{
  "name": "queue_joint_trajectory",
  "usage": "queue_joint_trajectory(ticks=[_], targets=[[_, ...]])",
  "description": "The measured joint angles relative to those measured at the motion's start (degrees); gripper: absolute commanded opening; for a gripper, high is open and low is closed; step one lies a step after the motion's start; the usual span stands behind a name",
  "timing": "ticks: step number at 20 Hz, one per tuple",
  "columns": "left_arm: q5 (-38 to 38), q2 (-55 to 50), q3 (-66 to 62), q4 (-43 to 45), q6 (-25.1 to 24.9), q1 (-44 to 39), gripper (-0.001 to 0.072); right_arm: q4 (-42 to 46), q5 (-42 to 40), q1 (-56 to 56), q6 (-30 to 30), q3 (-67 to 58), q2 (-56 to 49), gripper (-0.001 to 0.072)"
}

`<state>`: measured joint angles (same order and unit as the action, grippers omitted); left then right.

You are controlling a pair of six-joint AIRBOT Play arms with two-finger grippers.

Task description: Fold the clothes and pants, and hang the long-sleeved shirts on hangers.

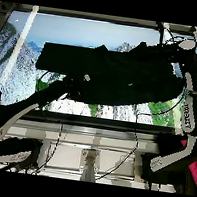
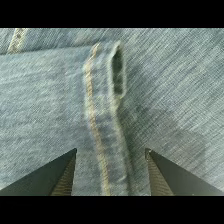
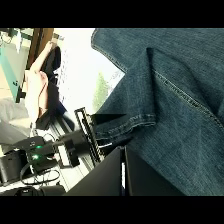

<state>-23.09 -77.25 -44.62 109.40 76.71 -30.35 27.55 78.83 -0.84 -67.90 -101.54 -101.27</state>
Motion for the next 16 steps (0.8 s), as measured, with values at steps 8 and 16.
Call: queue_joint_trajectory(ticks=[8,16], targets=[[1.03,-2.58,-0.44,-1.55,0.04,-1.16,0.0463,-0.33,0.00,0.00,-0.09,0.00,-0.02,0.0019],[2.58,-4.72,-1.51,0.63,0.02,-0.92,0.0157,-0.35,0.42,0.00,-0.22,0.00,-0.02,0.0019]])
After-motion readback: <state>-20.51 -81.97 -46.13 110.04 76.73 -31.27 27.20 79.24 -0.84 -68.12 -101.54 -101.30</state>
